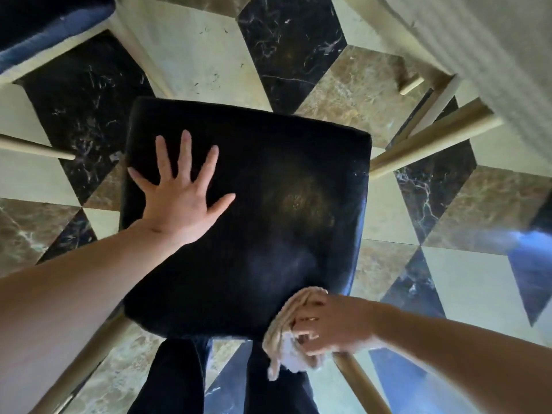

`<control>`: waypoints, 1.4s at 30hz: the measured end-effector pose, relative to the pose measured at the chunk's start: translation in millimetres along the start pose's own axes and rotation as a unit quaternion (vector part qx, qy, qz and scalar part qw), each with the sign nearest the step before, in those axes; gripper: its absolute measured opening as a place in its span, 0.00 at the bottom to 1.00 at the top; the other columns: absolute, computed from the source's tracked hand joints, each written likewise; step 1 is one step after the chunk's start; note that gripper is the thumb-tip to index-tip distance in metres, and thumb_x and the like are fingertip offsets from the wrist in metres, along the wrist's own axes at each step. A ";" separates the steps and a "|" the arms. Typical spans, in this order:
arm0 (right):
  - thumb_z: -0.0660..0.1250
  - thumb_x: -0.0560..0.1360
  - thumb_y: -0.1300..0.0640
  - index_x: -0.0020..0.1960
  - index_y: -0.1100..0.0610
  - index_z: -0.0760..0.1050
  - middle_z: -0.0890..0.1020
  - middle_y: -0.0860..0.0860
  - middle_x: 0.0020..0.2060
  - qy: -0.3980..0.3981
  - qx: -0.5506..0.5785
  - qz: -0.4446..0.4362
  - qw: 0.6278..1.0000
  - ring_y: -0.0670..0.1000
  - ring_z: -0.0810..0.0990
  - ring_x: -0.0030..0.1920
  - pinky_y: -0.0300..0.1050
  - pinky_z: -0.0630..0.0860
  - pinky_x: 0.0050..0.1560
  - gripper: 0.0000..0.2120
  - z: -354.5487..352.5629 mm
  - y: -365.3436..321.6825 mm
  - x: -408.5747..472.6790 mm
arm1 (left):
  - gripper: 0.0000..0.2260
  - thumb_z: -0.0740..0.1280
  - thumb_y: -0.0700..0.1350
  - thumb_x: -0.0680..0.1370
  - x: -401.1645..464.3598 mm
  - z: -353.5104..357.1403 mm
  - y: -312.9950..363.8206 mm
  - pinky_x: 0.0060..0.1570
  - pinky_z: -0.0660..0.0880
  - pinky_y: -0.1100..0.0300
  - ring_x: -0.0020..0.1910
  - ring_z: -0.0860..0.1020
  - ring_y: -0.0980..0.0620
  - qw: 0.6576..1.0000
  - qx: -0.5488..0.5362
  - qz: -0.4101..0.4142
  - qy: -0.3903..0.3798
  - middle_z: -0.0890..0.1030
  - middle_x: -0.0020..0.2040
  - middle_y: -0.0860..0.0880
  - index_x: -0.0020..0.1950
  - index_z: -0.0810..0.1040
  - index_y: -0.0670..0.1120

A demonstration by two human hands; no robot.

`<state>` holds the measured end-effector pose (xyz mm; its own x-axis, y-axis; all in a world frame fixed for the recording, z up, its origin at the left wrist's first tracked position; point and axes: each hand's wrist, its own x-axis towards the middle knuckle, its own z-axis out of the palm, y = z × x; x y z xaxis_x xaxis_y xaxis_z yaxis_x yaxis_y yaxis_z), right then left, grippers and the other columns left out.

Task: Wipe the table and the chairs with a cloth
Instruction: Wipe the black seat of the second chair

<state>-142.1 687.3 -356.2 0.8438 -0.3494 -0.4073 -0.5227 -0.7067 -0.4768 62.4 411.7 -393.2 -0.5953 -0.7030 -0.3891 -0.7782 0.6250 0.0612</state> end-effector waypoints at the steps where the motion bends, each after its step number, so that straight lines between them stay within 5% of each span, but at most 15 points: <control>1: 0.71 0.75 0.55 0.57 0.47 0.75 0.74 0.48 0.69 0.000 -0.003 -0.003 1.000 0.55 0.70 0.69 0.54 0.69 0.68 0.12 2.0 5.1 -12.8 | 0.39 0.45 0.75 0.76 -5.9 2.2 5.7 0.61 0.56 0.15 0.80 0.42 0.30 0.998 0.024 0.053 0.001 0.41 0.83 0.41 0.83 0.46 0.57; 5: 0.78 0.70 0.59 0.61 0.50 0.75 0.76 0.51 0.68 0.042 -0.010 0.021 0.999 0.56 0.71 0.69 0.54 0.67 0.73 0.23 -2.0 50.5 -31.4 | 0.41 0.47 0.77 0.74 -34.1 12.3 26.1 0.61 0.56 0.16 0.80 0.42 0.29 0.987 0.075 0.138 -0.025 0.41 0.83 0.41 0.83 0.50 0.58; 8: 0.81 0.60 0.65 0.62 0.50 0.76 0.79 0.53 0.64 0.109 -0.021 0.138 0.984 0.57 0.74 0.65 0.55 0.69 0.70 0.33 -21.4 104.6 -43.3 | 0.43 0.45 0.78 0.73 -32.8 15.0 27.5 0.62 0.55 0.15 0.79 0.41 0.29 0.990 0.072 0.119 -0.030 0.39 0.83 0.41 0.83 0.46 0.58; 10: 0.74 0.59 0.71 0.60 0.53 0.77 0.80 0.56 0.62 0.181 -0.028 0.241 0.953 0.58 0.72 0.65 0.58 0.69 0.68 0.32 -34.5 139.1 -50.8 | 0.43 0.44 0.79 0.73 -32.4 17.2 28.9 0.61 0.55 0.15 0.79 0.39 0.29 0.990 0.075 0.120 -0.031 0.38 0.83 0.41 0.83 0.45 0.58; 15: 0.65 0.64 0.74 0.67 0.54 0.73 0.73 0.57 0.66 0.307 0.060 0.536 0.784 0.64 0.67 0.68 0.61 0.66 0.69 0.33 -62.7 181.7 -37.3 | 0.44 0.45 0.78 0.72 -32.3 16.7 32.7 0.61 0.55 0.15 0.79 0.40 0.29 0.990 0.076 0.114 -0.042 0.37 0.83 0.40 0.83 0.45 0.57; 22: 0.62 0.65 0.72 0.68 0.59 0.70 0.70 0.63 0.64 0.380 0.147 0.689 0.599 0.66 0.69 0.60 0.60 0.67 0.63 0.32 -42.5 125.7 -11.6 | 0.44 0.45 0.78 0.73 -32.5 14.5 34.7 0.60 0.57 0.15 0.79 0.40 0.29 0.989 0.081 0.113 -0.048 0.37 0.82 0.40 0.83 0.45 0.57; 27: 0.65 0.67 0.70 0.71 0.56 0.64 0.67 0.64 0.66 0.278 0.246 0.673 0.640 0.65 0.68 0.59 0.58 0.70 0.63 0.33 -10.8 66.6 -18.1 | 0.44 0.43 0.77 0.73 -34.1 12.4 36.2 0.61 0.57 0.16 0.78 0.38 0.28 0.986 0.100 0.107 -0.077 0.34 0.81 0.38 0.83 0.42 0.55; 35: 0.71 0.74 0.55 0.76 0.50 0.57 0.55 0.66 0.75 -0.026 0.306 0.627 0.716 0.67 0.67 0.67 0.53 0.77 0.59 0.36 -27.5 14.8 -9.3 | 0.43 0.33 0.78 0.70 -32.4 7.2 43.6 0.65 0.55 0.18 0.75 0.27 0.28 0.974 0.131 0.087 -0.163 0.20 0.75 0.40 0.76 0.23 0.56; 42: 0.71 0.76 0.54 0.80 0.55 0.46 0.54 0.63 0.76 -0.095 0.378 0.640 0.662 0.65 0.60 0.73 0.56 0.74 0.63 0.43 -31.6 -26.6 51.2 | 0.41 0.37 0.77 0.71 -28.9 -3.0 47.9 0.66 0.53 0.19 0.73 0.25 0.30 0.967 0.123 0.075 -0.209 0.17 0.72 0.42 0.69 0.16 0.59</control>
<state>-81.3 668.7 -339.7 -0.3413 -0.2298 -0.9114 -0.7669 0.6288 0.1287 41.7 461.0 -376.4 -0.5251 -0.4310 -0.7338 -0.5871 0.8077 -0.0542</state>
